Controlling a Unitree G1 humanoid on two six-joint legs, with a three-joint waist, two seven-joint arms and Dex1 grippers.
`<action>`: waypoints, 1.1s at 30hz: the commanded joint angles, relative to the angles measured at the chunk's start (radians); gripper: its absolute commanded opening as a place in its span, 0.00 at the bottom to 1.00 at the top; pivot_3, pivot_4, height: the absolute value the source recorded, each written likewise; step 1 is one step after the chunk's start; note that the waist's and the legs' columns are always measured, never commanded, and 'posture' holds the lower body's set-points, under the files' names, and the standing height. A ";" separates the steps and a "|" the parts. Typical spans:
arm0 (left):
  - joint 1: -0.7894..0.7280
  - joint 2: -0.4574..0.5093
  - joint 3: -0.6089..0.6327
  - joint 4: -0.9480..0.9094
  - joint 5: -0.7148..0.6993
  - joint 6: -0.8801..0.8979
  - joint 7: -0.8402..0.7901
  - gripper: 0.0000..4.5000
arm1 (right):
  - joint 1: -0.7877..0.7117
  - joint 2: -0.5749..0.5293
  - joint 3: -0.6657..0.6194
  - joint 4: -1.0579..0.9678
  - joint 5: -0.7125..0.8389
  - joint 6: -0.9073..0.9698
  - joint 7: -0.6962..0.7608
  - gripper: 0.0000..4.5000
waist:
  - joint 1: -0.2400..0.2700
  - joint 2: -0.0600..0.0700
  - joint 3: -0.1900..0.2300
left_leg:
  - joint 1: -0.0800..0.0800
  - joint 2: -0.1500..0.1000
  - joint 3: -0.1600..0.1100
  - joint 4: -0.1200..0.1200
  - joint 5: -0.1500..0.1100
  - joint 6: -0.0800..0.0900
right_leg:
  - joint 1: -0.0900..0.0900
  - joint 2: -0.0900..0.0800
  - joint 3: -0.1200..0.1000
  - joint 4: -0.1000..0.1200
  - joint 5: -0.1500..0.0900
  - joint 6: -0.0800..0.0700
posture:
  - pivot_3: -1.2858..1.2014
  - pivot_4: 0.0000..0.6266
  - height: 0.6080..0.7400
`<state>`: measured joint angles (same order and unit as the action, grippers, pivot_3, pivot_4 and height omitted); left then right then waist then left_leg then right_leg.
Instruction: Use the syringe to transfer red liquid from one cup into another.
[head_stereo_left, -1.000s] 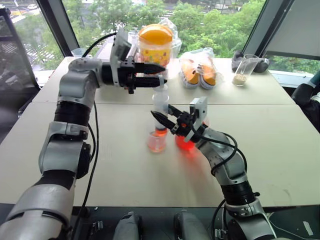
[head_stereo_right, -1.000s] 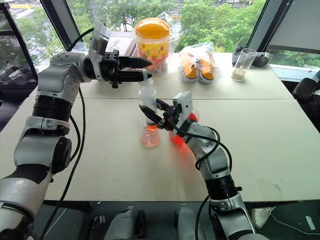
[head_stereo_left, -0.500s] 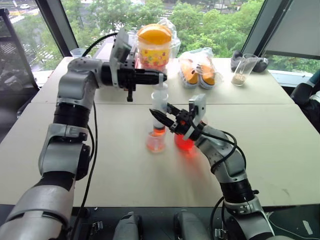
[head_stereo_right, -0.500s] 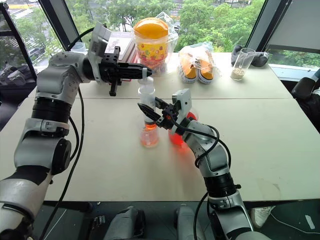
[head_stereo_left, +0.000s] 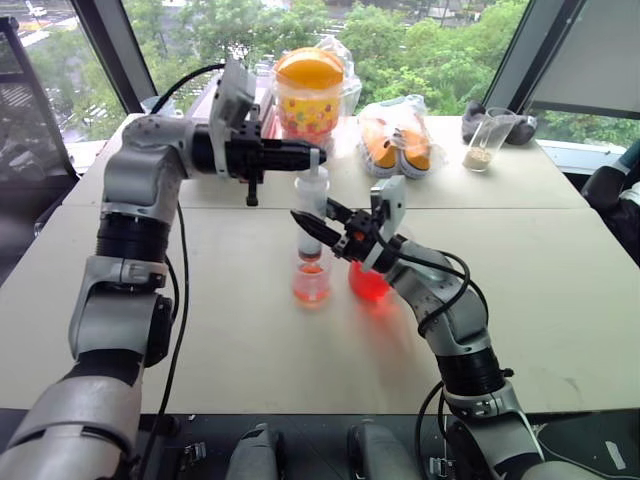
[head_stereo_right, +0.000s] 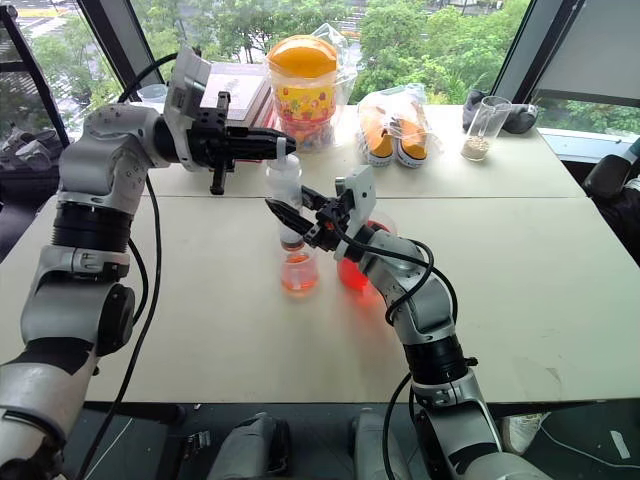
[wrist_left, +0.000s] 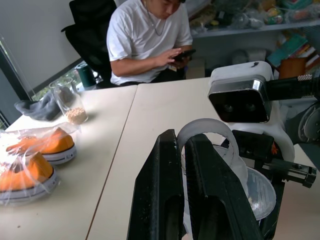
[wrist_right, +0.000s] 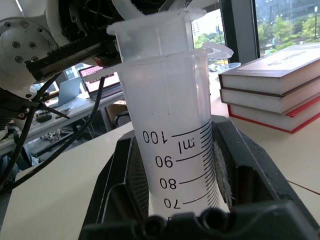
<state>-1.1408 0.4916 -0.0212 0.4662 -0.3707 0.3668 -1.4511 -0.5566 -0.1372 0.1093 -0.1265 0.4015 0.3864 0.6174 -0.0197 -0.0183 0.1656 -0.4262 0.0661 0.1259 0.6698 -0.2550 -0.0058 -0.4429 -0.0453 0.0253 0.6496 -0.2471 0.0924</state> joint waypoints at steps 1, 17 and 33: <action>0.043 -0.016 -0.067 -0.048 0.007 0.024 -0.037 0.01 | -0.093 0.013 -0.057 -0.087 0.049 -0.022 -0.025 0.31 | 0.000 0.000 0.000 | 0.000 0.000 0.000 0.000 0.000 0.000 | 0.000 0.000 0.000 0.000 0.000 0.000 | 0.52 0.24 1.00; -0.001 0.036 -0.033 -0.001 -0.002 0.064 -0.039 0.22 | -0.085 -0.005 -0.061 -0.108 0.060 0.027 -0.026 0.31 | 0.000 0.000 0.000 | 0.000 0.000 0.000 0.000 0.000 0.000 | 0.000 0.000 0.000 0.000 0.000 0.000 | 0.52 0.24 1.00; 0.092 0.189 -0.014 -0.014 0.006 0.070 -0.076 0.99 | -0.052 -0.004 -0.054 -0.091 0.055 0.017 -0.025 0.31 | -0.001 0.000 0.000 | 0.000 0.000 0.000 0.000 0.000 0.000 | 0.000 0.000 0.000 0.000 0.000 0.000 | 0.52 0.24 1.00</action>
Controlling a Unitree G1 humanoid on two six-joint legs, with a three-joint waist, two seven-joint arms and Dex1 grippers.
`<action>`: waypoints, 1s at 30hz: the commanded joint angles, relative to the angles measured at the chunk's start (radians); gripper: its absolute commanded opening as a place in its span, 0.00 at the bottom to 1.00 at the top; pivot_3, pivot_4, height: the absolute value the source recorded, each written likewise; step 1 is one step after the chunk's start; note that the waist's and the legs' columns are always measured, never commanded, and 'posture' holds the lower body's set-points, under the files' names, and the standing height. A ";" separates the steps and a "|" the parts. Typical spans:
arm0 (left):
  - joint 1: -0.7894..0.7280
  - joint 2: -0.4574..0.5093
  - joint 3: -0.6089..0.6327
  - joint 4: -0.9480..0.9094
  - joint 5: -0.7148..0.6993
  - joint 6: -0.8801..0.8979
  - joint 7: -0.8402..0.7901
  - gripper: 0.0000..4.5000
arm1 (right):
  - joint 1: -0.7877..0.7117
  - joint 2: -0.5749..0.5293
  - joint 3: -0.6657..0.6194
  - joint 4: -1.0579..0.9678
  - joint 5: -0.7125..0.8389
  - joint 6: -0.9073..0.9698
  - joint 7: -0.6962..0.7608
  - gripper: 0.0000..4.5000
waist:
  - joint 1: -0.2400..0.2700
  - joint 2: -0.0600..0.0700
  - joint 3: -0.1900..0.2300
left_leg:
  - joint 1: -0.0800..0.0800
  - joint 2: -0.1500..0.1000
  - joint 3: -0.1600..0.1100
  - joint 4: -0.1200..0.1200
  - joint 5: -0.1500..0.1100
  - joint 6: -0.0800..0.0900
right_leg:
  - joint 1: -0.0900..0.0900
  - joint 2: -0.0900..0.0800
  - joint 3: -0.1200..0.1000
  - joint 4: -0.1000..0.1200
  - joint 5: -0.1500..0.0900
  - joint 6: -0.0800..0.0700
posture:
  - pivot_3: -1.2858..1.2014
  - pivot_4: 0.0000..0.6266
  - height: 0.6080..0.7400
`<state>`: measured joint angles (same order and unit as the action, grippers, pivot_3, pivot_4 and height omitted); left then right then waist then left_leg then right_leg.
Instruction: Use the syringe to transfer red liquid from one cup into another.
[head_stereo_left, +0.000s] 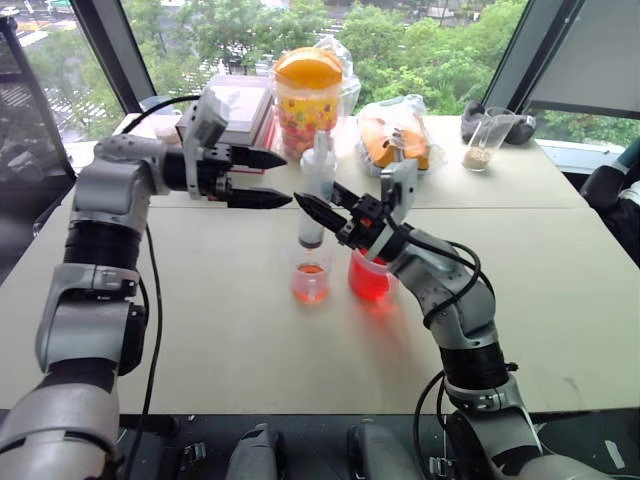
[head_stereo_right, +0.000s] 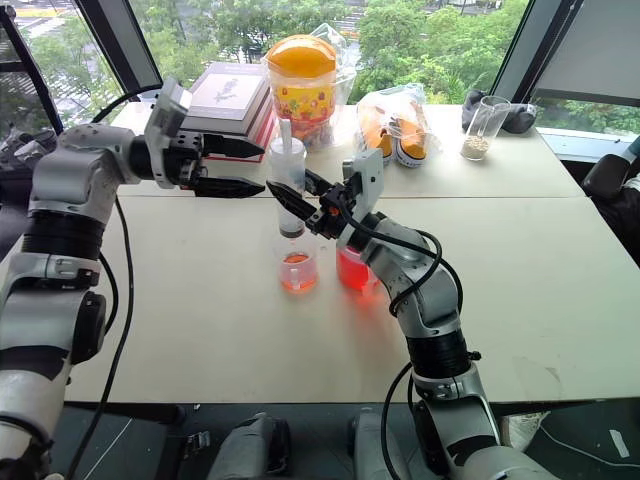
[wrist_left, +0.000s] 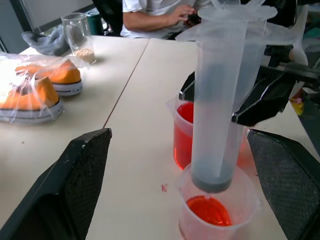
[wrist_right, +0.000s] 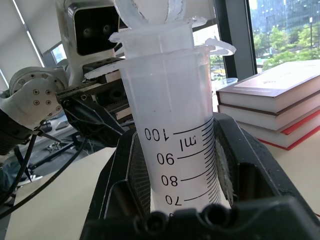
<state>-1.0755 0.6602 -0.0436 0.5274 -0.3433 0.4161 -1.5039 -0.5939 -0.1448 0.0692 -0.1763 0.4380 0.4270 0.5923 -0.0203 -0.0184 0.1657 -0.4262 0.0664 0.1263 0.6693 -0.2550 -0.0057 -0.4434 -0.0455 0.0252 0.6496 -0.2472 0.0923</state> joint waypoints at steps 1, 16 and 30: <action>0.040 0.024 0.006 -0.095 -0.025 0.027 -0.028 0.99 | -0.015 0.003 -0.014 -0.042 0.020 -0.023 0.000 0.31 | 0.000 0.000 0.000 | 0.000 0.000 0.000 0.000 0.000 0.000 | 0.000 0.000 0.000 0.000 0.000 0.000 | 0.52 0.24 1.00; 0.096 -0.022 0.010 -0.169 -0.047 0.049 0.021 0.99 | -0.327 -0.164 -0.389 -0.127 0.365 0.528 -0.398 0.31 | 0.005 0.000 0.000 | 0.000 0.000 0.000 0.000 0.000 0.000 | 0.000 -0.001 0.000 0.000 0.000 0.000 | 0.52 0.24 1.00; 0.133 -0.078 -0.007 -0.184 -0.050 0.014 0.040 0.99 | -0.414 -0.659 -0.292 0.290 0.354 1.187 -0.446 0.31 | -0.004 0.000 0.000 | -0.001 0.000 0.002 -0.003 -0.001 0.002 | -0.002 -0.001 0.002 -0.004 -0.001 -0.002 | 0.52 0.24 1.00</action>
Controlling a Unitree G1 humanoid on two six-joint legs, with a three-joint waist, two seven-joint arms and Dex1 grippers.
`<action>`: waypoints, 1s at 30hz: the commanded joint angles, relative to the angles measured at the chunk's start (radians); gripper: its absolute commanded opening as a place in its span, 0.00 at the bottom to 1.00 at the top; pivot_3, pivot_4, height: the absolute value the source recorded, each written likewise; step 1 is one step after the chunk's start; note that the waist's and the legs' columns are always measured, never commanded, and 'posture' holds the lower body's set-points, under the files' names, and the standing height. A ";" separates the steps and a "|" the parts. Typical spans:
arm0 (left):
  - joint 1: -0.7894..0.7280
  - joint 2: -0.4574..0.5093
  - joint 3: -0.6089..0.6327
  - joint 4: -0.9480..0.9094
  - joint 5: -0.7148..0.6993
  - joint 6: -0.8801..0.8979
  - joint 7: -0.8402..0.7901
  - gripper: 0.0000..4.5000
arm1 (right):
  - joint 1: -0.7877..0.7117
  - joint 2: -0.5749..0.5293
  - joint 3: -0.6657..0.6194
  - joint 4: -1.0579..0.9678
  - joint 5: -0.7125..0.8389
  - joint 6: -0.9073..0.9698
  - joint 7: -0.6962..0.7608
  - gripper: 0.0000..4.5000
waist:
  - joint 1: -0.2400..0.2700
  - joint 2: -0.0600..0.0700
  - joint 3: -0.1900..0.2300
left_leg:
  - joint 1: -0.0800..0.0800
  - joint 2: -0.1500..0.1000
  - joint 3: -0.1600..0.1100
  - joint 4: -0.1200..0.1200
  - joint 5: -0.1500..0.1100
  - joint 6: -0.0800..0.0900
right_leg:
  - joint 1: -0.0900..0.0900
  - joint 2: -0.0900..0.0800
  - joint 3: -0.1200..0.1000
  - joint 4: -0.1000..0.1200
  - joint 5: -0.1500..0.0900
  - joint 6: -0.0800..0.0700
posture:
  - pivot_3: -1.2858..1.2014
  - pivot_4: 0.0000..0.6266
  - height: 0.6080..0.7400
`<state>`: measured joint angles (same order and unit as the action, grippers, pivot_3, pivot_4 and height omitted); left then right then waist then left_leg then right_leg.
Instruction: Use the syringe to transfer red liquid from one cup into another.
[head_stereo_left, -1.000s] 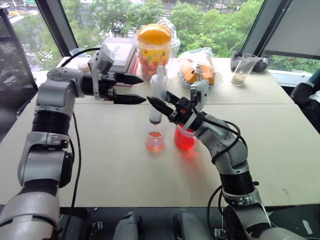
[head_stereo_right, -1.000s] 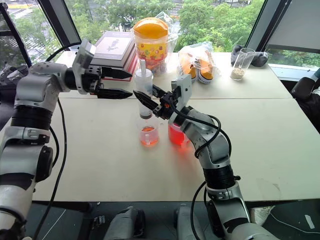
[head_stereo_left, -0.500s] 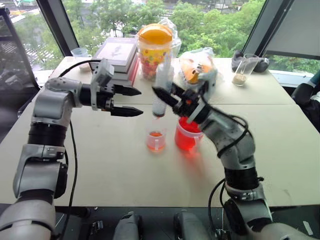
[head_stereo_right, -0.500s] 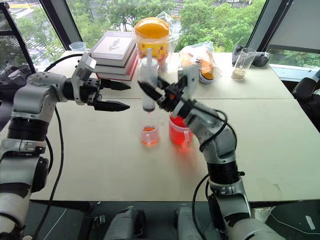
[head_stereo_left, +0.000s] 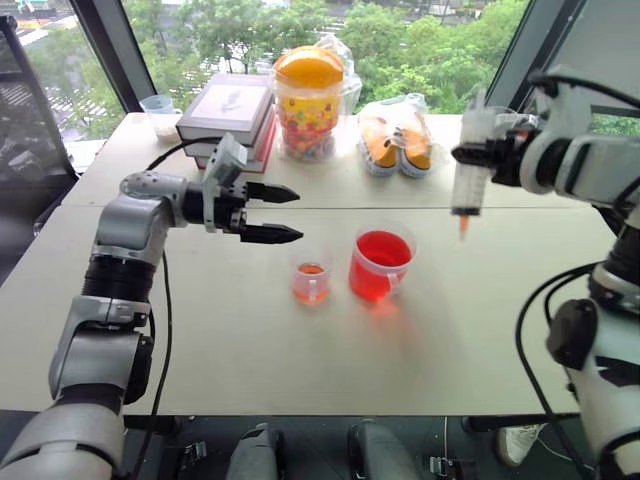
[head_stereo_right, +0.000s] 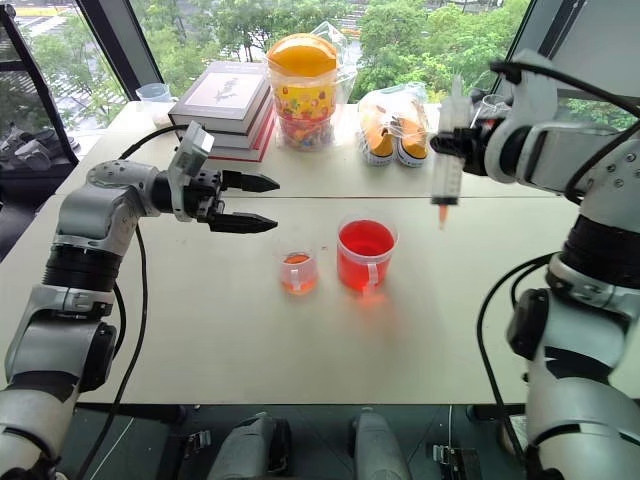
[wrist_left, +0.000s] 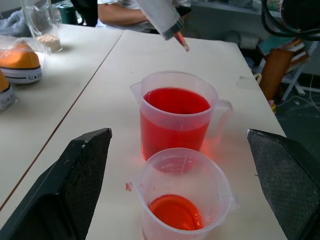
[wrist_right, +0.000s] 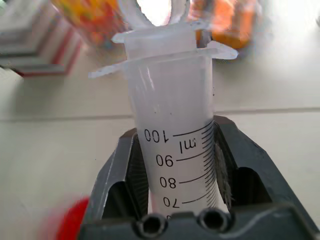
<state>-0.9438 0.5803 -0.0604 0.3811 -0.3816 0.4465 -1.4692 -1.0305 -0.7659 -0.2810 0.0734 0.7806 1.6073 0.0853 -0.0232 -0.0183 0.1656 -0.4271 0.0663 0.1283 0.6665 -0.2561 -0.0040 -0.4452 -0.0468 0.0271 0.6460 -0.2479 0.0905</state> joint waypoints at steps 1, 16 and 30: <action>0.007 0.001 0.010 -0.044 -0.013 -0.016 0.007 0.99 | 0.040 -0.041 0.076 0.063 -0.011 0.007 0.081 0.31 | -0.001 0.000 0.000 | 0.000 0.000 0.000 0.000 0.000 0.000 | 0.000 0.000 0.000 0.000 0.001 0.001 | 0.52 0.24 1.00; 0.065 0.036 0.019 -0.152 -0.048 0.061 0.034 1.00 | 0.132 -0.053 0.260 0.296 -0.205 -0.135 0.337 0.42 | 0.003 0.000 0.000 | -0.001 0.000 0.000 0.001 0.000 0.000 | 0.000 0.000 0.000 0.000 0.001 0.001 | 0.52 0.24 1.00; 0.098 0.081 0.025 -0.233 -0.106 0.154 0.034 1.00 | 0.322 -0.237 0.042 -0.272 -0.068 -0.088 0.526 0.98 | 0.010 0.000 0.000 | -0.001 0.000 0.000 0.001 0.000 0.000 | 0.000 0.000 0.000 0.000 0.000 0.002 | 0.52 0.24 1.00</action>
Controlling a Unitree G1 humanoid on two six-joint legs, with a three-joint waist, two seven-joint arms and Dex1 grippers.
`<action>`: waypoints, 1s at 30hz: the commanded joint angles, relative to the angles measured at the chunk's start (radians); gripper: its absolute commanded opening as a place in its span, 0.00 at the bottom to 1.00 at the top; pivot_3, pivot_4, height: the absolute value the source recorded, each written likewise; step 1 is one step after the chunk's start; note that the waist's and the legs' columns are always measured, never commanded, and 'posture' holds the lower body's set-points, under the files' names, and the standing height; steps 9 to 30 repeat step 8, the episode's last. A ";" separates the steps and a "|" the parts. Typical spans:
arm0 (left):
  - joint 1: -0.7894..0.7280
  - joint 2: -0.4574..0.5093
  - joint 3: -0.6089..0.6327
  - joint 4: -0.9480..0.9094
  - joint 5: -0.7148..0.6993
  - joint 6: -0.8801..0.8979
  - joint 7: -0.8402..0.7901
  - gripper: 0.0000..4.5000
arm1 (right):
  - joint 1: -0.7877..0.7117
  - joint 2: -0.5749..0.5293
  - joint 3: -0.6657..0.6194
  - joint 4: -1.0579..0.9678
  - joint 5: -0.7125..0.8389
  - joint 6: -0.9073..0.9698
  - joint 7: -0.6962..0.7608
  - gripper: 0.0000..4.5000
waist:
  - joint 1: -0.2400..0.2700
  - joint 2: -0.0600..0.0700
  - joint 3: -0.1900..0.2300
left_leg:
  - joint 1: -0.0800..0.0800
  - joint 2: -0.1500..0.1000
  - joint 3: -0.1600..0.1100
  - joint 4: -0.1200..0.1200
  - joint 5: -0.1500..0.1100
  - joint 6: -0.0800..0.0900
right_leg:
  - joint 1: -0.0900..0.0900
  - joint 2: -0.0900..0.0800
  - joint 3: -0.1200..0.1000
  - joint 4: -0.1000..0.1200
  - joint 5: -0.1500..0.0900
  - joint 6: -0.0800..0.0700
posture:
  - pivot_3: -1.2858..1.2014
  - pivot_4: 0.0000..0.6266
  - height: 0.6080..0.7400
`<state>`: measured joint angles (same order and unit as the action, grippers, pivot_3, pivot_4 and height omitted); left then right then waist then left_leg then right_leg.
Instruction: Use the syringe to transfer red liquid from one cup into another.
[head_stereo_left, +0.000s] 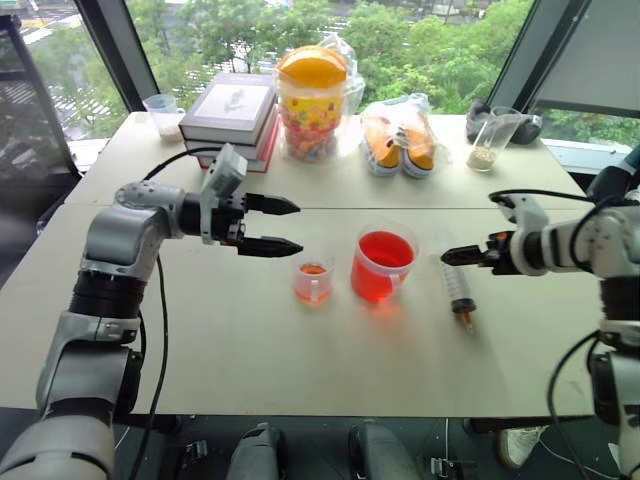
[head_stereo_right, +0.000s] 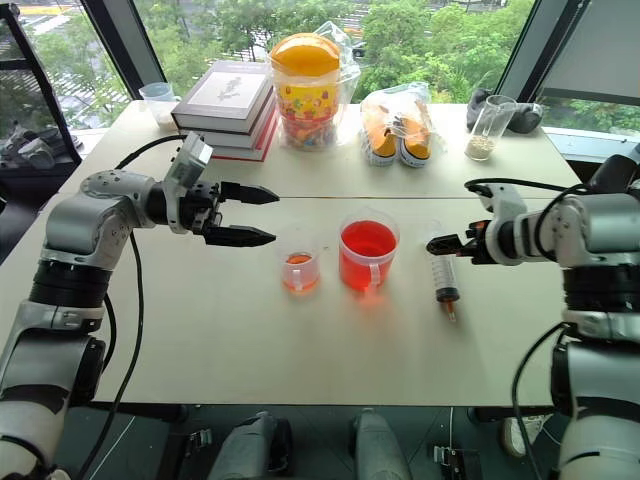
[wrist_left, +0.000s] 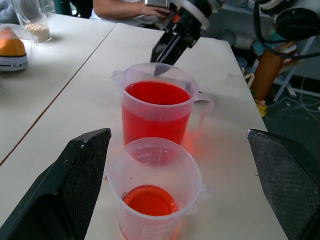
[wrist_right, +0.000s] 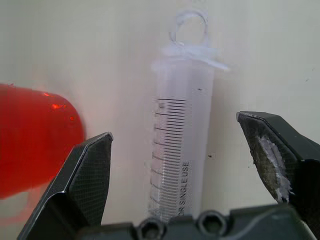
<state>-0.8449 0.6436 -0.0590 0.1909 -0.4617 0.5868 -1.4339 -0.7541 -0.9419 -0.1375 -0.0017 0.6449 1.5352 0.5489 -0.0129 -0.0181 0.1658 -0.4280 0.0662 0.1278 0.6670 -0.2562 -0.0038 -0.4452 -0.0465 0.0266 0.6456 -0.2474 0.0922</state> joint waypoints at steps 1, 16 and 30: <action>0.002 0.024 0.025 -0.047 -0.028 0.017 0.000 1.00 | 0.079 -0.086 -0.145 -0.265 0.100 -0.026 0.098 0.98 | 0.000 0.000 0.000 | 0.000 0.000 0.000 0.000 0.000 0.000 | 0.000 0.000 0.000 0.000 0.000 0.000 | 0.52 0.24 1.00; 0.035 0.073 0.047 -0.094 -0.058 0.062 0.014 1.00 | 0.281 -0.112 -0.455 -0.547 0.254 -0.027 0.200 0.98 | -0.002 0.000 0.000 | 0.002 0.000 -0.001 0.001 0.000 0.000 | 0.002 0.000 0.000 0.000 0.000 0.000 | 0.52 0.24 1.00; 0.035 0.073 0.047 -0.094 -0.058 0.062 0.014 1.00 | 0.281 -0.112 -0.455 -0.547 0.254 -0.027 0.200 0.98 | -0.002 0.000 0.000 | 0.002 0.000 -0.001 0.001 0.000 0.000 | 0.002 0.000 0.000 0.000 0.000 0.000 | 0.52 0.24 1.00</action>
